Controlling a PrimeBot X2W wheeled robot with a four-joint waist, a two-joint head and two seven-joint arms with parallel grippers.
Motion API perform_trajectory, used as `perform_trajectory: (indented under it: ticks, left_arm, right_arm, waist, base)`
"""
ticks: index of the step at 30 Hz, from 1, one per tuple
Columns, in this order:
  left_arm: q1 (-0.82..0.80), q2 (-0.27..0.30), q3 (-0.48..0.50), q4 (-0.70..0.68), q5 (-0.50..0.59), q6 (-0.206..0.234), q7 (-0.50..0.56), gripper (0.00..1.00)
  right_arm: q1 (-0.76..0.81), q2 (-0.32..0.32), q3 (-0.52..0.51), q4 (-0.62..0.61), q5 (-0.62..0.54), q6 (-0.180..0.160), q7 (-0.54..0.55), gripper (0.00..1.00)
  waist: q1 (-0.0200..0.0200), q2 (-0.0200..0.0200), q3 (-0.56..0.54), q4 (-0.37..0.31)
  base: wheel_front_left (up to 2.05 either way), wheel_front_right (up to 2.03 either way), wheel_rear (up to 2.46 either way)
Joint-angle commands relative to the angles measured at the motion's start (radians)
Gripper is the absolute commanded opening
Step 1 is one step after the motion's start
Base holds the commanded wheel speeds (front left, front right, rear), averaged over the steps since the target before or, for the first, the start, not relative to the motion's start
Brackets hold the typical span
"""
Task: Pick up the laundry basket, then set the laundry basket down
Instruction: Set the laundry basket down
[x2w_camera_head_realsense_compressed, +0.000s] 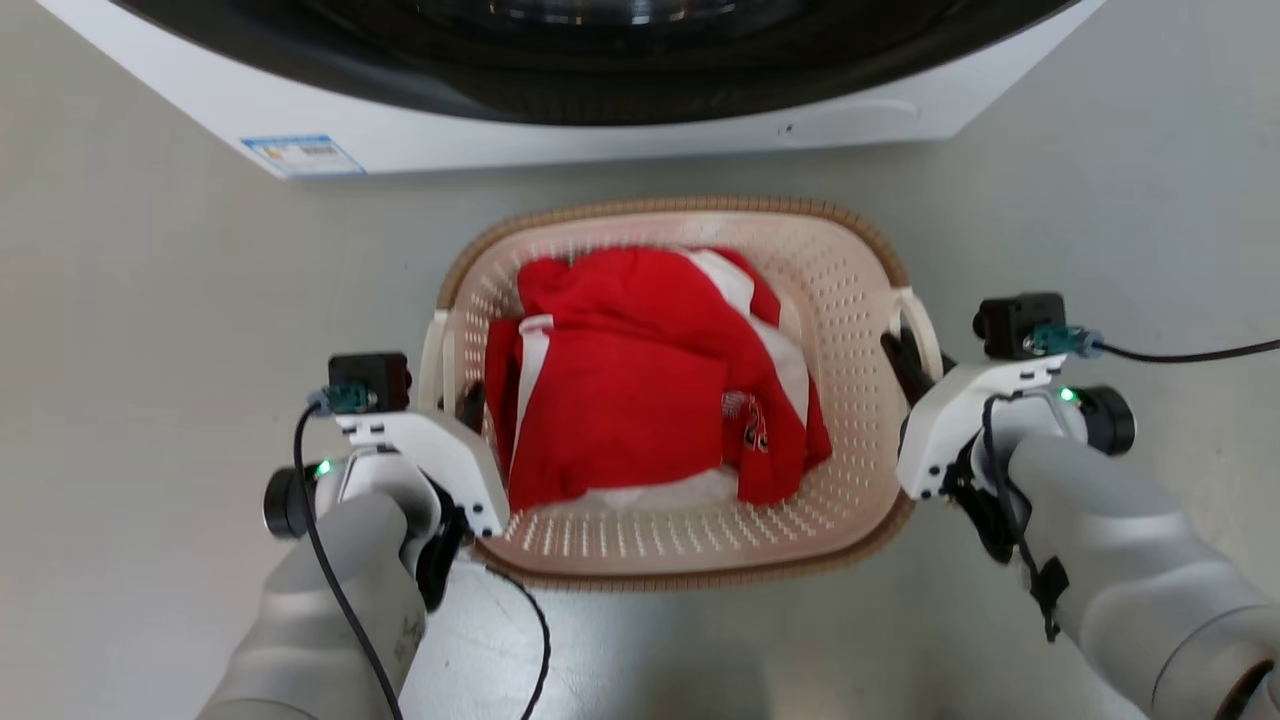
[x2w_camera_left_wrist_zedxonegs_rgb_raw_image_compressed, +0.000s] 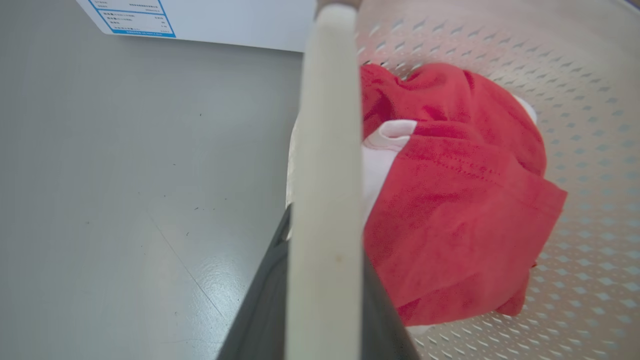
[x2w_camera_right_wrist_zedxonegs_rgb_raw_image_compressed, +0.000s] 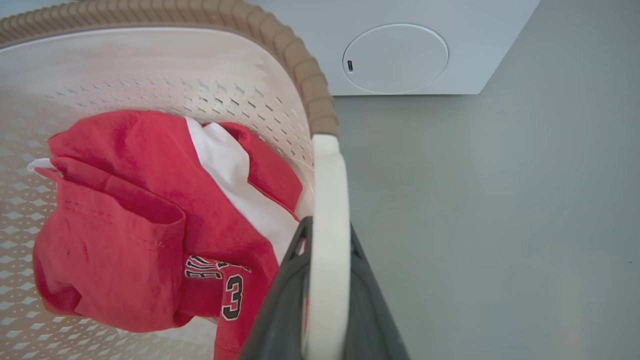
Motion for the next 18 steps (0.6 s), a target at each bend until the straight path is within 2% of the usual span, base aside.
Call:
perform_trajectory:
  ticks: [1, 18]
  left_arm:
    - [-0.03, 0.027, 0.024, -0.028, 0.01, -0.001, -0.014, 0.0]
    - [-0.076, 0.036, 0.129, -0.1, 0.081, 0.011, -0.015, 0.0]
  right_arm:
    - [0.011, -0.016, 0.004, 0.007, 0.005, 0.007, -0.018, 0.0]
    - [-0.059, -0.029, -0.058, -0.007, -0.041, 0.007, -0.036, 0.0]
  waist:
    - [0.0, 0.0, 0.038, 0.005]
    - [0.0, 0.0, 0.217, 0.011]
  base:
    - [0.0, 0.0, 0.0]
    - [0.0, 0.0, 0.0]
